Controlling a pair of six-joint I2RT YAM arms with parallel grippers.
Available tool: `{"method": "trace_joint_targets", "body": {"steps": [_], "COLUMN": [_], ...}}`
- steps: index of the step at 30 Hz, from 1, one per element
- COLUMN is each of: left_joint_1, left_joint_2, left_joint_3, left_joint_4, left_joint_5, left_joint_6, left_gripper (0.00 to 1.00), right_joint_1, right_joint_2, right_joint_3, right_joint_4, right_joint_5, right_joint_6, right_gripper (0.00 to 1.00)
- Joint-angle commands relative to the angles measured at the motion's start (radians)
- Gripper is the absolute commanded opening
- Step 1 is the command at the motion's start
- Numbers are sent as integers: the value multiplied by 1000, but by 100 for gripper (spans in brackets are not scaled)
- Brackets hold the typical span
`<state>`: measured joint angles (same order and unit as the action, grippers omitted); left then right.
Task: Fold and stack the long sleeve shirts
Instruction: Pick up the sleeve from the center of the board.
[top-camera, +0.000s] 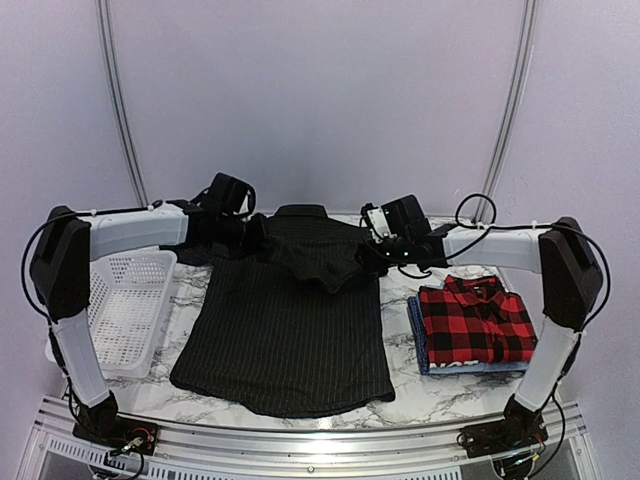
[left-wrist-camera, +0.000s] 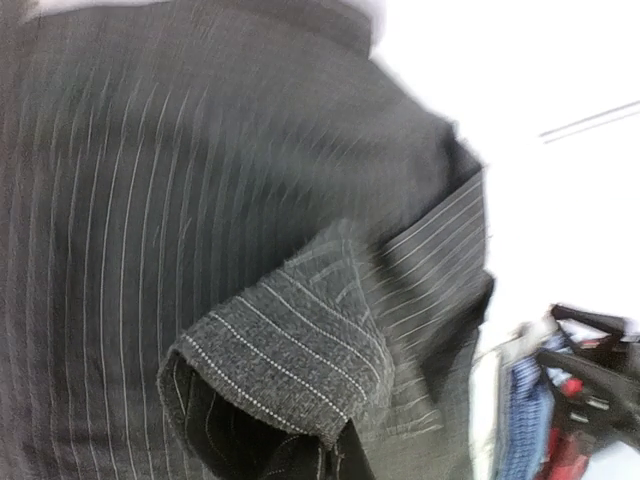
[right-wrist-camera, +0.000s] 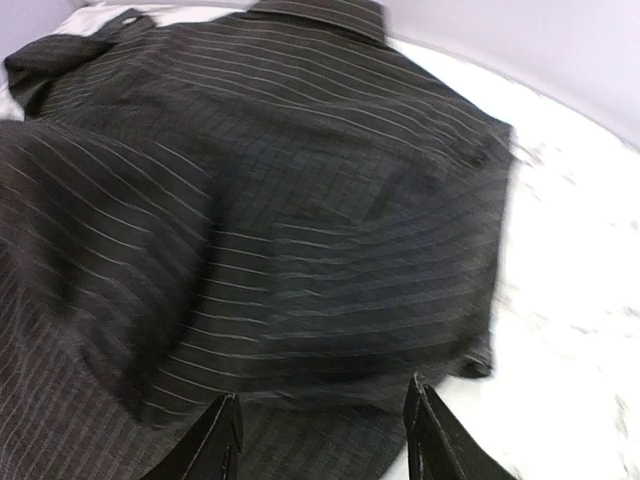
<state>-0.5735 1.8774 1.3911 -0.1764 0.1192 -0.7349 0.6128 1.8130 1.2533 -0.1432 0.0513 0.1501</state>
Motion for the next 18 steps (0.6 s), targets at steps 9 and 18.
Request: {"method": "trace_joint_targets", "body": {"steps": [9, 18], "left_joint_1": [161, 207], "left_joint_2": [-130, -126], "left_joint_3": [360, 438], "left_joint_4": [-181, -180], "left_joint_5": [-92, -80], "left_joint_6": [224, 286], "left_gripper": [0, 0], "right_joint_1": [-54, -17], "right_joint_2": [-119, -133], "right_joint_3": [-95, -133], "right_joint_4": [-35, -90], "right_joint_5": [45, -8], "right_joint_6": [109, 117], "right_gripper": [52, 52]}}
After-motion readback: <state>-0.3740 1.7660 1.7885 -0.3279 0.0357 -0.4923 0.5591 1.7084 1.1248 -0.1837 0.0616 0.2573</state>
